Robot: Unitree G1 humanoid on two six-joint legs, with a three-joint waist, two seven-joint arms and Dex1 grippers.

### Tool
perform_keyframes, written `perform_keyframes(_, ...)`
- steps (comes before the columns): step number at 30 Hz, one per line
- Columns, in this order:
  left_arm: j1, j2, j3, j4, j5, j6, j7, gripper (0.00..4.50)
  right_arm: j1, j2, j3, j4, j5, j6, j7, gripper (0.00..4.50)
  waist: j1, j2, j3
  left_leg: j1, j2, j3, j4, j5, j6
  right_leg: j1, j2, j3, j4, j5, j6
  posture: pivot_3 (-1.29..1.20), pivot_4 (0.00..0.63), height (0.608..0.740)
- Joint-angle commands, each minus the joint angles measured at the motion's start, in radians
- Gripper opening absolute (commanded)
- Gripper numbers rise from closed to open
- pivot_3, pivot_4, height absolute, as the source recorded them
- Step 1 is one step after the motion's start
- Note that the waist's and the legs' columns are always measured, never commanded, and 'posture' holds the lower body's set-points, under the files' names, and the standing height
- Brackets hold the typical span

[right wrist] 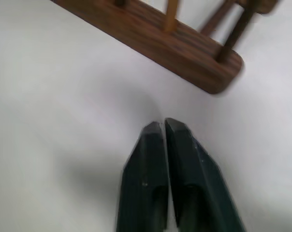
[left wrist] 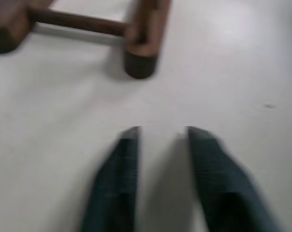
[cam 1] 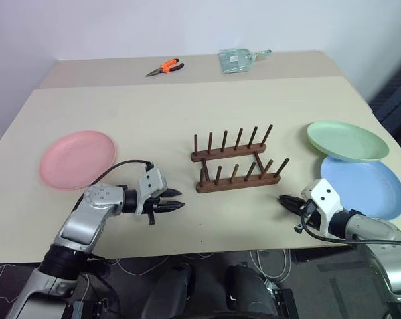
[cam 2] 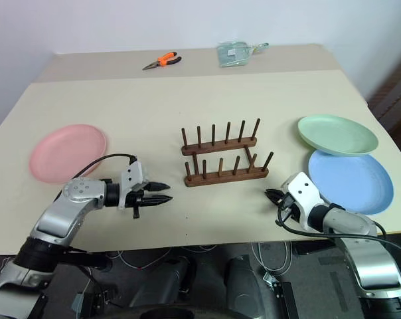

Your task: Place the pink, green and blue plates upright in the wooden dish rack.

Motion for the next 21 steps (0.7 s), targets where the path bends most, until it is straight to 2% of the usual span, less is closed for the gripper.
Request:
perform_keyframes(1, 0.000, -0.075, -0.082, -0.053, 0.039, 0.027, 0.089, 1.11, -0.057, 0.010, 0.043, 0.047, -0.051, -0.030, -0.034, 0.00, 0.004, 0.000, 0.000, 0.000, 0.000, 0.000, 0.000, 0.000, 0.000, 0.000, 0.000, 0.000, -0.001, 0.000, 0.000, 0.00, 0.150, 0.740)
perform_keyframes(6, -0.032, -0.186, -0.099, 0.003, 0.092, 0.035, 0.239, 1.11, -0.142, 0.043, 0.096, 0.118, -0.112, -0.065, -0.088, 0.00, 0.016, 0.000, 0.000, 0.000, 0.000, 0.000, 0.000, 0.000, 0.000, 0.000, 0.000, 0.000, 0.000, 0.000, 0.000, 0.00, 0.150, 0.740)
perform_keyframes(10, -0.089, -0.255, -0.072, 0.139, 0.153, 0.000, 0.382, 1.11, -0.258, 0.096, 0.142, 0.218, -0.173, -0.090, -0.155, 0.00, 0.019, 0.000, 0.000, 0.001, 0.000, 0.000, 0.001, 0.000, 0.000, 0.000, 0.001, 0.000, 0.000, 0.000, 0.000, 0.00, 0.150, 0.740)
perform_keyframes(18, -0.204, -0.296, -0.029, 0.362, 0.182, -0.103, 0.504, 1.11, -0.428, 0.161, 0.196, 0.401, -0.248, -0.144, -0.222, 0.00, 0.019, 0.000, -0.001, 0.001, 0.000, 0.000, 0.001, 0.001, -0.001, 0.000, 0.001, 0.000, 0.001, 0.001, 0.000, 0.00, 0.150, 0.740)
perform_keyframes(21, -0.217, -0.293, -0.020, 0.387, 0.179, -0.124, 0.507, 1.11, -0.449, 0.172, 0.204, 0.421, -0.261, -0.162, -0.228, 0.00, 0.018, 0.000, -0.001, 0.002, 0.000, 0.000, 0.001, 0.001, -0.002, 0.000, 0.001, 0.001, 0.002, 0.001, 0.000, 0.00, 0.150, 0.740)
